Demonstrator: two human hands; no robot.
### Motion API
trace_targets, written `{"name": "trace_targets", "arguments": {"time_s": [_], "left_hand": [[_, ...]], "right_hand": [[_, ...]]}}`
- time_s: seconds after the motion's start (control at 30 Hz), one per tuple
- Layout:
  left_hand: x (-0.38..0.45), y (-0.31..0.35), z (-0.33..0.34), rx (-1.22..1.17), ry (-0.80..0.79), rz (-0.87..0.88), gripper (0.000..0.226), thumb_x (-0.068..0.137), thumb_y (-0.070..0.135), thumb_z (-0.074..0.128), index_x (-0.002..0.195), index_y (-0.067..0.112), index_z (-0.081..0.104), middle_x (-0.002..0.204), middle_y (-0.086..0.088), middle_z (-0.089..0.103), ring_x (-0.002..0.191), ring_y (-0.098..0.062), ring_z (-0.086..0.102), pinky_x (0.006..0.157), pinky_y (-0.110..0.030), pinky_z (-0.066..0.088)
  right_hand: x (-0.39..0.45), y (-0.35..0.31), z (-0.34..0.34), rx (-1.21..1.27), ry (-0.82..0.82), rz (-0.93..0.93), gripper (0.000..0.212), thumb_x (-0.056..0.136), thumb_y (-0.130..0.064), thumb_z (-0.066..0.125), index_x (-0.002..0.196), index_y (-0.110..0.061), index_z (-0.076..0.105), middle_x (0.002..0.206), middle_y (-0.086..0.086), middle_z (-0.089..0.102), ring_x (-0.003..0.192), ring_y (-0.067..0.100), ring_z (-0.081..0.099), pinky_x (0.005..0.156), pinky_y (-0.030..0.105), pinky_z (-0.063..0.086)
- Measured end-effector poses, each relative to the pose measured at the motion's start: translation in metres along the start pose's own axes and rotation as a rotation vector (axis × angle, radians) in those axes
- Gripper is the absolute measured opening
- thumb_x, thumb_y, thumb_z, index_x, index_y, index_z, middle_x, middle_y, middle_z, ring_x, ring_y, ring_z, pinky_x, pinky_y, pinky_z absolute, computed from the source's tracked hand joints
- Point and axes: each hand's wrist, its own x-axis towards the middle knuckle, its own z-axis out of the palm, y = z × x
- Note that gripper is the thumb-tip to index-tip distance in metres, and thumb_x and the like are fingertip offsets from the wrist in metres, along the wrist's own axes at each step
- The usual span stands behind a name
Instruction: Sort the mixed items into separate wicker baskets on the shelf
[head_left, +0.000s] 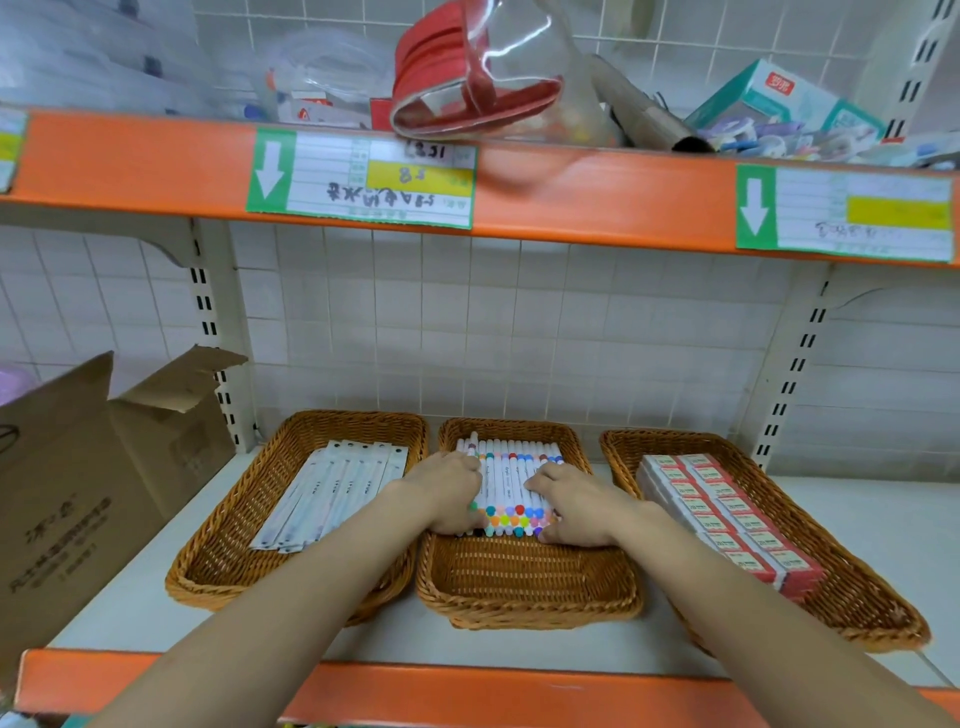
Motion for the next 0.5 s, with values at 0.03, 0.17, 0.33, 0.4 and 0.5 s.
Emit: {"name": "trace_targets", "arguments": {"time_s": [0.03, 0.17, 0.33, 0.4, 0.5], "left_hand": [[-0.0001, -0.0006, 0.0005, 0.003, -0.01, -0.005, 0.065, 0.094, 0.052, 0.047, 0.14, 0.007, 0.044, 0.149, -0.009, 0.038, 0.136, -0.025, 0.034, 0.114, -0.038, 0.029], [-0.0041, 0.0023, 0.0015, 0.047, 0.035, -0.038, 0.063, 0.095, 0.054, 0.043, 0.136, 0.006, 0.05, 0.146, -0.01, 0.038, 0.134, -0.026, 0.031, 0.112, -0.038, 0.027], [-0.0082, 0.0075, -0.0018, 0.152, 0.079, -0.099, 0.066, 0.094, 0.059, 0.041, 0.134, 0.008, 0.052, 0.149, -0.013, 0.035, 0.14, -0.03, 0.02, 0.115, -0.046, 0.014], [-0.0087, 0.0056, -0.0022, 0.142, 0.061, -0.114, 0.065, 0.094, 0.059, 0.041, 0.133, 0.009, 0.054, 0.15, -0.012, 0.033, 0.141, -0.03, 0.018, 0.115, -0.046, 0.013], [-0.0095, 0.0018, -0.0018, 0.134, 0.041, -0.133, 0.065, 0.093, 0.06, 0.041, 0.132, 0.009, 0.054, 0.152, -0.012, 0.03, 0.143, -0.029, 0.015, 0.116, -0.046, 0.012]], "right_hand": [[0.0001, -0.0005, 0.0005, 0.001, -0.003, 0.002, 0.073, 0.091, -0.039, 0.061, 0.151, -0.019, 0.024, 0.156, 0.002, 0.025, 0.142, 0.02, 0.025, 0.115, 0.035, 0.027], [-0.0009, -0.0008, 0.0012, 0.004, -0.01, 0.008, 0.074, 0.092, -0.039, 0.06, 0.152, -0.02, 0.023, 0.156, 0.002, 0.023, 0.143, 0.02, 0.023, 0.115, 0.035, 0.025], [-0.0013, -0.0017, -0.0004, 0.013, -0.008, 0.008, 0.072, 0.092, -0.038, 0.059, 0.152, -0.019, 0.023, 0.156, 0.002, 0.024, 0.143, 0.02, 0.024, 0.115, 0.034, 0.025], [-0.0017, -0.002, -0.0007, 0.017, -0.008, 0.007, 0.072, 0.092, -0.038, 0.059, 0.152, -0.019, 0.023, 0.156, 0.002, 0.024, 0.142, 0.02, 0.024, 0.115, 0.034, 0.026], [-0.0023, -0.0015, -0.0001, 0.018, -0.007, 0.005, 0.071, 0.093, -0.038, 0.059, 0.152, -0.018, 0.023, 0.156, 0.002, 0.025, 0.142, 0.02, 0.025, 0.115, 0.034, 0.026]]}}
